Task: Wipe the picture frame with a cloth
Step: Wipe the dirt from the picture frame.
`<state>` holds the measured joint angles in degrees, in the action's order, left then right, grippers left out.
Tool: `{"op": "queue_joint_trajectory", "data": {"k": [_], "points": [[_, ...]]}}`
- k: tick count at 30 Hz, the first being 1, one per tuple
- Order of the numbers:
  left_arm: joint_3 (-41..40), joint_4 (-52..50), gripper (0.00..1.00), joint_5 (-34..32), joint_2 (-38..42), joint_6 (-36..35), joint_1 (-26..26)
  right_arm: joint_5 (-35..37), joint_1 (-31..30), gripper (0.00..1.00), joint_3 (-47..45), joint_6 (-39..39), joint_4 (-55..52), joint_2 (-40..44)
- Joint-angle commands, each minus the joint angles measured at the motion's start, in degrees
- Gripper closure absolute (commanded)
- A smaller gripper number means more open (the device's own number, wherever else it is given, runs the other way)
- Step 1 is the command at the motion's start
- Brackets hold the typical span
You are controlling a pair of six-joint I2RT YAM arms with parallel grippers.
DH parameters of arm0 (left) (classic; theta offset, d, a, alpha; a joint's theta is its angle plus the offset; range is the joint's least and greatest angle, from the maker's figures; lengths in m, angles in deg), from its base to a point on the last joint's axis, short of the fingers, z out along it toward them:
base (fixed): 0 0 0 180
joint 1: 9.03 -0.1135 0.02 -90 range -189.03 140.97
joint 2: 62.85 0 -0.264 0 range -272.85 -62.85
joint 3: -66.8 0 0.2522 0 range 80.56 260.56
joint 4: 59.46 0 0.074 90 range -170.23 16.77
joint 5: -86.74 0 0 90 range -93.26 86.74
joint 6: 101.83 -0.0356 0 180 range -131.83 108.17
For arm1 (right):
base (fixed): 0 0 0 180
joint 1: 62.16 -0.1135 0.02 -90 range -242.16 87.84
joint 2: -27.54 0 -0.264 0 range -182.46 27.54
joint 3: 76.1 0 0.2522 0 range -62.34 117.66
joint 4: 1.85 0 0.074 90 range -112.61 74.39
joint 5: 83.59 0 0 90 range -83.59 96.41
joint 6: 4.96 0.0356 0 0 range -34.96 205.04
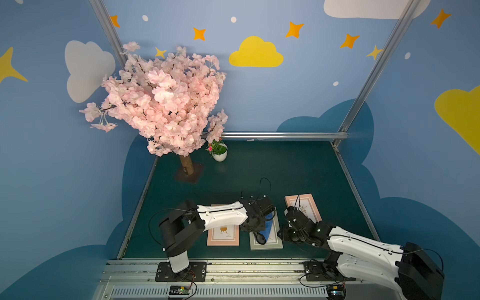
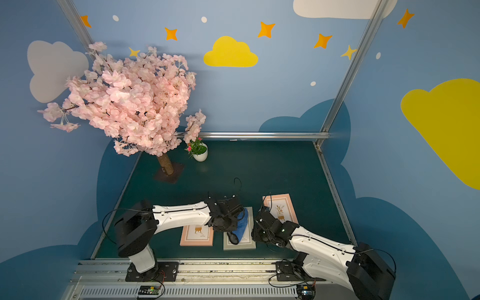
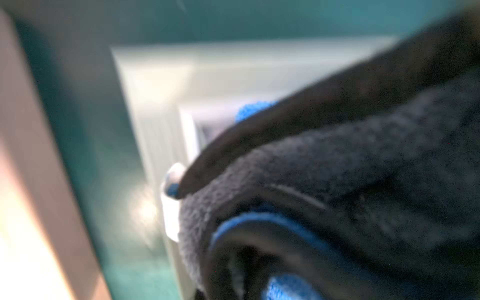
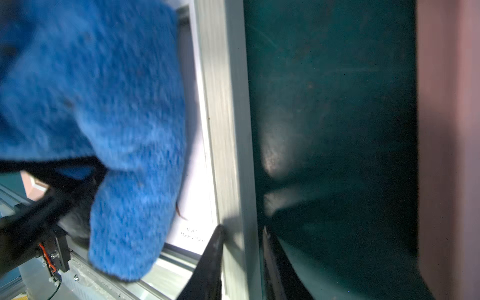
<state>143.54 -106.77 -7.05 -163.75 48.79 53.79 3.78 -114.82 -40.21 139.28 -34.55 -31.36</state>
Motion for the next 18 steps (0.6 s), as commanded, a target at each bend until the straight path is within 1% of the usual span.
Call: {"op": "queue_joint_trajectory", "data": {"k": [1, 5, 12, 15, 18], "points": [[-2.05, -4.52, 0.97, 1.77, -0.24, 4.63, 3.04, 0.35, -0.4, 0.73, -0.26, 0.43, -1.9, -0.4], [-5.46, -4.52, 0.97, 0.42, 2.77, 9.01, 5.32, 1.23, -0.43, 0.73, 0.61, -0.77, -4.62, 0.36], [-5.37, -6.01, 0.97, 0.36, 4.72, 10.04, 5.71, 0.79, -0.59, 0.73, 1.15, -1.67, -4.54, 0.18], [-5.09, -5.98, 0.97, -1.01, 3.97, 9.11, 4.95, 0.78, -0.81, 0.73, 1.18, -1.59, -4.71, 0.26], [-4.85, -5.22, 0.97, -1.6, 2.33, 8.06, 2.46, 1.26, -1.2, 0.73, 1.59, -1.28, -5.34, 0.91]]}}
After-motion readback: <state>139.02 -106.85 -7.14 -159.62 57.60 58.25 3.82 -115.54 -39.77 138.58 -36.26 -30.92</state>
